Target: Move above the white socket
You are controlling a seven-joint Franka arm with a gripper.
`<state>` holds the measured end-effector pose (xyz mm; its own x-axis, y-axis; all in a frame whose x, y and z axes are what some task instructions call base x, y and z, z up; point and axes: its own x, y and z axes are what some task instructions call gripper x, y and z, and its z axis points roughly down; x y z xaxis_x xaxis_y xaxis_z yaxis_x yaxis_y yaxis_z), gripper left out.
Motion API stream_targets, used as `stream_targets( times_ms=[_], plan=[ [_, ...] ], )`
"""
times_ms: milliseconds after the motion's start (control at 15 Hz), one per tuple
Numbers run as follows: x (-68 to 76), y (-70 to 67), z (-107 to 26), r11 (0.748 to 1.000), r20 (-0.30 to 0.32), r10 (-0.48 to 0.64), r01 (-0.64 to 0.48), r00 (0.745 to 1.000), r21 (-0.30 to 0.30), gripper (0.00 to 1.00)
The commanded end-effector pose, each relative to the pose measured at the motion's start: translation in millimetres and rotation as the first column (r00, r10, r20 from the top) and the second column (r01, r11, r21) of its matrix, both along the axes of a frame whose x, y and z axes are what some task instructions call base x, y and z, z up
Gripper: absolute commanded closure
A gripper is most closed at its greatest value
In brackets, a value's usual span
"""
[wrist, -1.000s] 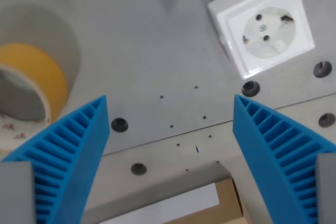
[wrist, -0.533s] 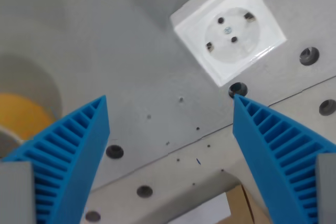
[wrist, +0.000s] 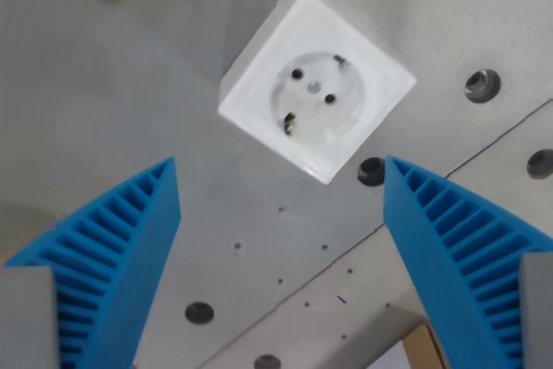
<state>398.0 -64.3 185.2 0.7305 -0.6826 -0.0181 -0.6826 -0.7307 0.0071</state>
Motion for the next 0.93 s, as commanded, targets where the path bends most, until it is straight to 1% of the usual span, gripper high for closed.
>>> stream_targets(
  times_ms=[67, 267, 400, 600, 933],
  plan=[
    [-3.8, -8.2, -7.7, 0.938, 0.098, -0.337, 0.343, 0.936, -0.048, 0.0],
    [-2.3, -14.1, -11.7, 0.927, 0.096, -0.367, 0.372, 0.925, -0.049, 0.0],
    [-1.2, -17.5, -14.1, 0.926, 0.09, -0.369, 0.375, 0.925, -0.051, 0.0],
    [0.6, -21.5, -16.9, 0.928, 0.086, -0.363, 0.368, 0.928, -0.054, 0.0],
    [3.5, -25.5, -19.3, 0.941, 0.068, -0.328, 0.332, 0.942, -0.059, 0.0]
  ],
)
